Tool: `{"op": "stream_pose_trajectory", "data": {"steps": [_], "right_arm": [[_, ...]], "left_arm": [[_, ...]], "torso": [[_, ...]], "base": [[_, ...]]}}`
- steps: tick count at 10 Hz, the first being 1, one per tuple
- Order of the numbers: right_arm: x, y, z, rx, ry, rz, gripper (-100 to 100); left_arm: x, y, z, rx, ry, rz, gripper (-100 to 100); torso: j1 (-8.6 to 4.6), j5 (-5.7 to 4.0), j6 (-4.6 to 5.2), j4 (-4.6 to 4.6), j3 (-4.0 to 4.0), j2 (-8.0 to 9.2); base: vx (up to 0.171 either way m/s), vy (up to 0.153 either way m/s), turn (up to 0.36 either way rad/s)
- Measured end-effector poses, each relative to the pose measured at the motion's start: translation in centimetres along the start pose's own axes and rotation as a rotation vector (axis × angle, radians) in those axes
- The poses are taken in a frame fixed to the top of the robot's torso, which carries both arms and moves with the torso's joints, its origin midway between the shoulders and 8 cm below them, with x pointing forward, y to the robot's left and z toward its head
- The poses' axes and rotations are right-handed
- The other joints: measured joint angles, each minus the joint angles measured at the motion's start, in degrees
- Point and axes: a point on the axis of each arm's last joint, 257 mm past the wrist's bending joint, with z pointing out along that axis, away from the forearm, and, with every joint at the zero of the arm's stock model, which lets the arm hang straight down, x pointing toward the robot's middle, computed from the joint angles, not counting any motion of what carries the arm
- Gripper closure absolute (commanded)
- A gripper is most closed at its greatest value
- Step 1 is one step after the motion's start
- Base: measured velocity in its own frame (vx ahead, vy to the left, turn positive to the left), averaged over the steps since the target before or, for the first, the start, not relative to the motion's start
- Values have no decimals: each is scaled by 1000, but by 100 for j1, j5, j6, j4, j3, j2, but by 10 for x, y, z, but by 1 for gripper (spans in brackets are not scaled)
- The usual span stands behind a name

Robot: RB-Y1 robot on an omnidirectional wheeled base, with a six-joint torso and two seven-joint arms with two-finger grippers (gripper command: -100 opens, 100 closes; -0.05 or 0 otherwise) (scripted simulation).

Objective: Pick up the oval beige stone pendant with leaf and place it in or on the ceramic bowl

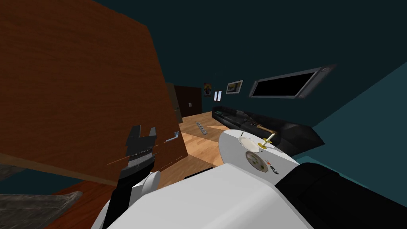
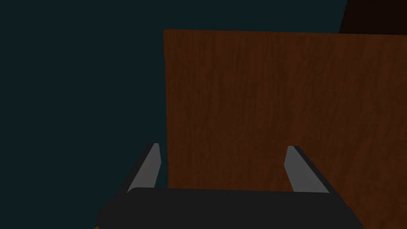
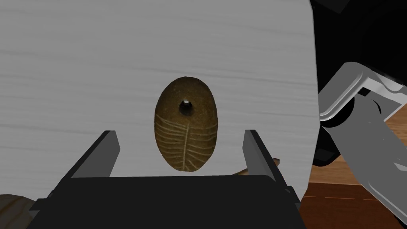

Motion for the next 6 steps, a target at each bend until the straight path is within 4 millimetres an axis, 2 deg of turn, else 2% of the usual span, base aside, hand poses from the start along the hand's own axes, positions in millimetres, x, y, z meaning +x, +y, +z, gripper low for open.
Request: {"op": "stream_pose_trajectory", "data": {"steps": [2, 3, 6], "right_arm": [[-7, 8, 6, -10, 5, -63, -100], [-13, 12, 9, -13, 5, -97, -100], [-31, 23, 19, -17, 1, -199, -100]], "left_arm": [[0, 0, 0, 0, 0, 0, 0], [0, 0, 0, 0, 0, 0, 0], [0, 0, 0, 0, 0, 0, 0]], "torso": [[-21, -5, 0, -6, -16, -28], [-27, -6, -4, -8, -22, -39], [-12, -3, -2, -8, -21, -34]], "base": [[153, -94, -380], [175, -82, -249], [150, -55, -386]]}}
